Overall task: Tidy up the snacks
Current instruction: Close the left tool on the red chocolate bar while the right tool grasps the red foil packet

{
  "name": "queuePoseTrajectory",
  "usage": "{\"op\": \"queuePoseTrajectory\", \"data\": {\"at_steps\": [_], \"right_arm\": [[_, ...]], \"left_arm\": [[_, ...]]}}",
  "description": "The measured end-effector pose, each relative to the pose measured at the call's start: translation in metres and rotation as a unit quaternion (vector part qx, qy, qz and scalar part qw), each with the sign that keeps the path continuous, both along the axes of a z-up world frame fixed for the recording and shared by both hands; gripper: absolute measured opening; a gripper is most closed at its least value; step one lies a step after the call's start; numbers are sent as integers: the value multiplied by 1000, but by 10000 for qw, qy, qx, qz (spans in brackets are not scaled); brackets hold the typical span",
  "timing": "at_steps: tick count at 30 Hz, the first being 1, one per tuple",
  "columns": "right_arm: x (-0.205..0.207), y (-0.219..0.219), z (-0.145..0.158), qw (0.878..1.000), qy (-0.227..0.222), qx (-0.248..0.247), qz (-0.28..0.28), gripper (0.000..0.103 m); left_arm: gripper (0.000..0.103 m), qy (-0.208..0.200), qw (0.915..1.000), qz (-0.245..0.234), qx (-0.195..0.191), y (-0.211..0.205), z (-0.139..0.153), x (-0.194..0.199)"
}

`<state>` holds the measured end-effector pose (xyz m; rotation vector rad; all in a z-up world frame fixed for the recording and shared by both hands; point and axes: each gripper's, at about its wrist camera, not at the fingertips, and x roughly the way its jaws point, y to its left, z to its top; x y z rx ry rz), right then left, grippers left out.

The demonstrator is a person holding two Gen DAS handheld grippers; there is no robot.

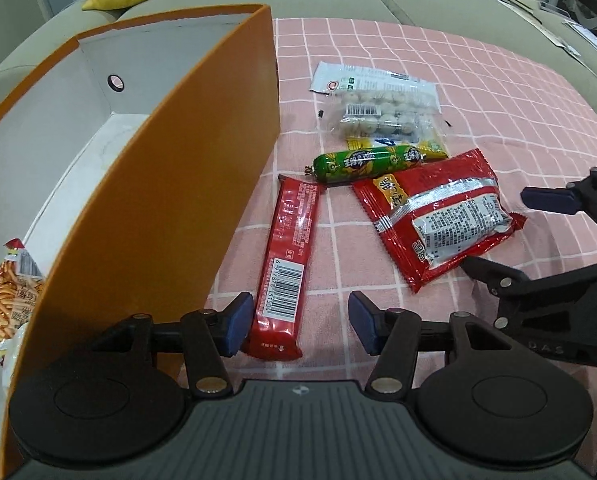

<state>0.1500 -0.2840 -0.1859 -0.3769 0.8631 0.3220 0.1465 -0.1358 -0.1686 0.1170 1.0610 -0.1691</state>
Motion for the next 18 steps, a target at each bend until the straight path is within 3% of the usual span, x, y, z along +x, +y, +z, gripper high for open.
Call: {"op": "queuePoseTrajectory", "data": {"at_steps": [6, 8, 9, 12, 18], "right_arm": [[-1, -2, 0, 9990, 191, 407, 31, 50], [-7, 1, 1, 9988, 207, 443, 26, 32], [-11, 4, 1, 9987, 215, 458, 23, 28], [-22, 11, 2, 9984, 238, 506, -24, 21], [-47, 31, 5, 9982, 276, 432, -320, 11]], "left_arm": [[47, 106, 9999, 55, -105, 4, -6, 1], [40, 104, 9998, 49, -144, 6, -6, 1], [38, 97, 9998, 53, -142, 7, -5, 0], [28, 86, 9997, 82, -209, 11, -4, -2], [26, 130, 9994, 14, -320, 13, -2, -10]]}}
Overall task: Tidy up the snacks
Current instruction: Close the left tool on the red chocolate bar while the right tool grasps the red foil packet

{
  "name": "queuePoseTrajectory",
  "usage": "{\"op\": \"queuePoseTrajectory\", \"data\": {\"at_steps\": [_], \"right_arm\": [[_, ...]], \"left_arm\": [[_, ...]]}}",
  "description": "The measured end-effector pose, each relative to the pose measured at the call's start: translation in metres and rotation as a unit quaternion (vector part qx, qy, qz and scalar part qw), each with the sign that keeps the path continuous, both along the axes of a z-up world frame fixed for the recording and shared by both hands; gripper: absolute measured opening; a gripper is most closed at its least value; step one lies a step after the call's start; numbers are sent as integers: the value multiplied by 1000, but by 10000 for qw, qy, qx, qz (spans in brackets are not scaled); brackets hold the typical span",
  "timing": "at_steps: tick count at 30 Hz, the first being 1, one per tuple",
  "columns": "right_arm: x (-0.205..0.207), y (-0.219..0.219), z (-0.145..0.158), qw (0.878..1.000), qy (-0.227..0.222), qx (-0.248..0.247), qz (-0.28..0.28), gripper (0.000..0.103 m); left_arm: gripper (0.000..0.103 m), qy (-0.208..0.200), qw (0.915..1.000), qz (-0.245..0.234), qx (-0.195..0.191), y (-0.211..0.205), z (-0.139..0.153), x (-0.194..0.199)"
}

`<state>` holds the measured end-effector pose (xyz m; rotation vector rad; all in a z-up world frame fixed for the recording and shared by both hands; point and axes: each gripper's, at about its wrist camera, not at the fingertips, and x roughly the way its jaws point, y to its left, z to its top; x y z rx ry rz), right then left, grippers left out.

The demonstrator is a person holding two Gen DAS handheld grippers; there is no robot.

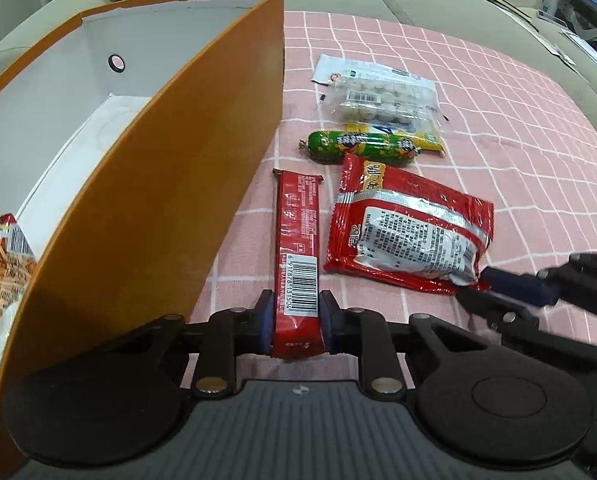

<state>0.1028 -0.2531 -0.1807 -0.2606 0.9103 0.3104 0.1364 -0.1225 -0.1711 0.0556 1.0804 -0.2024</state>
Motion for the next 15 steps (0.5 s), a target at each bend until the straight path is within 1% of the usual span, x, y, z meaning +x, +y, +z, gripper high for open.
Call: {"op": "queuePoseTrajectory", "data": {"at_steps": [2, 5, 8, 10, 12, 13, 15], "right_arm": [[-6, 4, 2, 9994, 96, 7, -330, 10], [-15, 8, 6, 9950, 307, 103, -949, 9], [-27, 16, 8, 9900, 503, 96, -1317, 9], [-35, 21, 10, 9875, 614, 86, -1446, 10], [-42, 26, 10, 9888, 608, 111, -1360, 12], [-43, 27, 10, 9896, 600, 161, -1301, 16], [-45, 25, 11, 9903, 590, 269, -1228, 17]], "left_arm": [[26, 65, 9999, -29, -98, 0, 1, -6], [25, 179, 9996, -89, -218, 0, 1, -15], [25, 259, 9993, -125, -248, 0, 2, -27], [25, 305, 9991, -125, -274, 1, 3, -33], [25, 354, 9988, -90, -327, 4, 4, -35], [25, 395, 9985, -77, -363, 6, 4, -35], [26, 443, 9981, -71, -413, 8, 5, -35]]}}
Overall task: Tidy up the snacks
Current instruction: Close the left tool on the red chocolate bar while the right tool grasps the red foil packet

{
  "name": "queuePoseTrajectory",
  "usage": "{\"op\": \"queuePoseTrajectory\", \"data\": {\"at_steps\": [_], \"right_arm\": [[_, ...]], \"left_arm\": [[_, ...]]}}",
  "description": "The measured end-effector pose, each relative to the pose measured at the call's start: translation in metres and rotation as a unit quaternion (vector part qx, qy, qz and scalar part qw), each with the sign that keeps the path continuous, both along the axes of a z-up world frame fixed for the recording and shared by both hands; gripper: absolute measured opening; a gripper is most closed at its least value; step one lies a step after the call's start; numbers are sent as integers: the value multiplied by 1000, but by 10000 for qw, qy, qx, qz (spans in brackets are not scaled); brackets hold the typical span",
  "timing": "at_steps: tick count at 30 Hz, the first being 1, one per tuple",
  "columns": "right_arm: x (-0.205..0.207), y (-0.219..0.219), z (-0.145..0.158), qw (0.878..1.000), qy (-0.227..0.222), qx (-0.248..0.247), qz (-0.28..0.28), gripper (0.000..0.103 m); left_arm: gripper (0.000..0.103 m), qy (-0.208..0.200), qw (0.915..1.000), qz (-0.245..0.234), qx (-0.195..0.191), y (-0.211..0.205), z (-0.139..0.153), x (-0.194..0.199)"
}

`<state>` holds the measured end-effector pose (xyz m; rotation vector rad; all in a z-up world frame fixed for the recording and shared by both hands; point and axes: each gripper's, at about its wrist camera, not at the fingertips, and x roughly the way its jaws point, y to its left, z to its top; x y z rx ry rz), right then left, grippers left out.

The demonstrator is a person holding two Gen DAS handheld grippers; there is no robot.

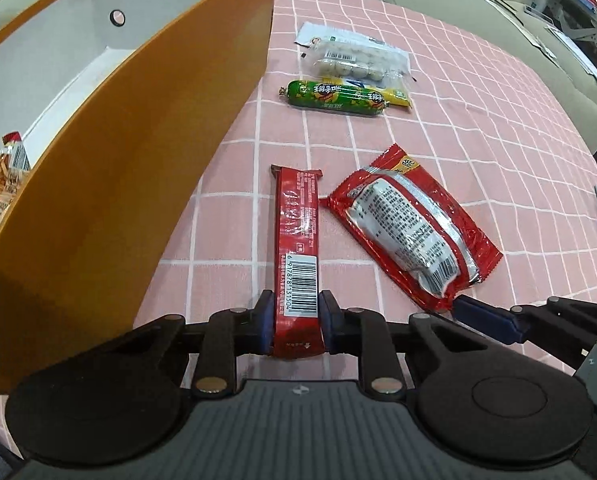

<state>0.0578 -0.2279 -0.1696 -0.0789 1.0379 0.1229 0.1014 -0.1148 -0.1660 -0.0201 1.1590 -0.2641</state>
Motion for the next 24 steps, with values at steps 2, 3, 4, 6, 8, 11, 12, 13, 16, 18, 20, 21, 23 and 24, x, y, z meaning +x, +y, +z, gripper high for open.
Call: {"op": "queuePoseTrajectory", "data": {"at_steps": [2, 3, 4, 6, 8, 11, 12, 13, 16, 18, 20, 21, 23, 24], "right_arm": [[-3, -1, 5, 9999, -109, 30, 91, 28], [-5, -1, 7, 9997, -181, 47, 178, 33], [-7, -2, 11, 9992, -268, 83, 287, 36], [-9, -3, 16, 9977, -408, 124, 525, 43], [-9, -5, 18, 9961, -567, 5, 682, 62], [3, -9, 14, 9941, -691, -247, 799, 69], [9, -11, 11, 9938, -678, -283, 838, 70], [16, -13, 9, 9935, -657, -274, 887, 73], [31, -18, 1, 9918, -677, -244, 1060, 91], [38, -20, -3, 9909, -709, -307, 1106, 94], [46, -24, -9, 9914, -617, -205, 1134, 94], [49, -26, -10, 9920, -569, -119, 1119, 94], [52, -29, -13, 9929, -534, -7, 1066, 92], [53, -29, -14, 9931, -521, 29, 1048, 91]], "left_arm": [[27, 59, 10000, 24, -52, 2, 2, 0], [27, 71, 9999, 30, -75, 3, 3, 1], [30, 57, 9999, 42, -97, 4, 4, 1], [38, -39, 9999, 70, -115, 5, 7, 2], [49, -130, 9999, 60, -86, 4, 9, 4], [52, -192, 9998, -13, -42, -1, 8, 10], [52, -207, 9998, -34, 16, -3, 7, 12], [52, -214, 9997, -63, 80, -6, 6, 14], [52, -223, 9996, -122, 142, -13, 3, 19], [52, -239, 9994, -147, 182, -16, 1, 22], [50, -195, 9995, -162, 174, -17, -2, 24], [50, -143, 9997, -155, 141, -17, -4, 25], [48, -159, 9998, -104, 117, -16, -5, 24], [48, -173, 9997, -117, 131, -16, -6, 24]]}}
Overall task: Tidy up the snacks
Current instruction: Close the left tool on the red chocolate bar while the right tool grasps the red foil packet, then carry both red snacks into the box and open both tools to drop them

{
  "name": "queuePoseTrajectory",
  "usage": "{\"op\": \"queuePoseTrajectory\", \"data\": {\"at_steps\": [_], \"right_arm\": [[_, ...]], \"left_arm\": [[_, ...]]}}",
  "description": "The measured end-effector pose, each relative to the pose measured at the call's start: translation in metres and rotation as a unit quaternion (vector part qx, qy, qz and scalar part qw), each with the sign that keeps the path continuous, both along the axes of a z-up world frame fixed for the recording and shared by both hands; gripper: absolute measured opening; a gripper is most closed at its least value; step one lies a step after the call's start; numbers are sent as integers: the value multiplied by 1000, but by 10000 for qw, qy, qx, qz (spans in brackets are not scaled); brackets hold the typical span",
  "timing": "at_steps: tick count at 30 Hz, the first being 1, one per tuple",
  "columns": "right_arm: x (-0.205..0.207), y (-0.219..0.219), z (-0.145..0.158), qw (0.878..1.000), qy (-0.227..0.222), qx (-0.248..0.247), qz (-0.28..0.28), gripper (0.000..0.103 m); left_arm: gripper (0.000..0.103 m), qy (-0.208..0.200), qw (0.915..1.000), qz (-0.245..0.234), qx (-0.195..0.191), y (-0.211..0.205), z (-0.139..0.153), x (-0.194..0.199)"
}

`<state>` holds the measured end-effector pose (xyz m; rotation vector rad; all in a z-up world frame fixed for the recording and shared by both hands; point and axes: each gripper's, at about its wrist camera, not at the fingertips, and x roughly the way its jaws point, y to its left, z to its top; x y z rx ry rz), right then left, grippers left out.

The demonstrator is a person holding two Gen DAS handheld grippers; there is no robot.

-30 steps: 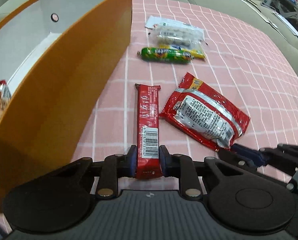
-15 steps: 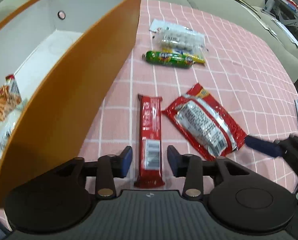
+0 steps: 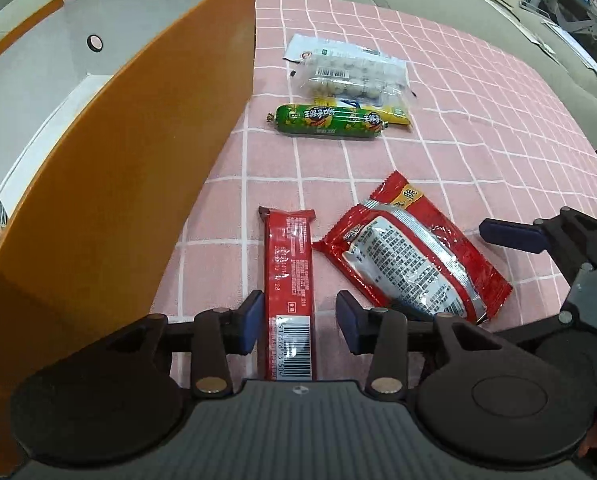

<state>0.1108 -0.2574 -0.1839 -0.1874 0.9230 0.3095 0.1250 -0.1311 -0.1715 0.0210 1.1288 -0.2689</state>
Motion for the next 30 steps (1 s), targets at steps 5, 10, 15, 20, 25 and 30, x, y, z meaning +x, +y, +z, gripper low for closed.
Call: {"op": "queuePoseTrajectory", "data": {"at_steps": [5, 10, 15, 20, 25, 30], "right_arm": [[1, 1, -4, 9998, 48, 187, -48, 83], [-1, 1, -5, 9998, -11, 199, -57, 82], [-2, 1, -5, 9998, -17, 189, -30, 82], [-4, 1, -6, 9998, -52, 188, -31, 82], [-6, 0, -6, 9998, -100, 183, -13, 81], [-7, -2, -2, 9995, -103, 248, -144, 68]], "left_arm": [[52, -38, 10000, 54, 2, -2, -1, 0], [53, -73, 9996, 270, -42, -1, -1, -3], [54, -275, 9992, 301, 0, -2, -2, -8], [54, -398, 9986, 357, 46, 0, -2, -13], [54, -590, 9977, 264, 179, -1, -3, -17], [27, -584, 9979, 215, 178, 3, -3, -16]]}}
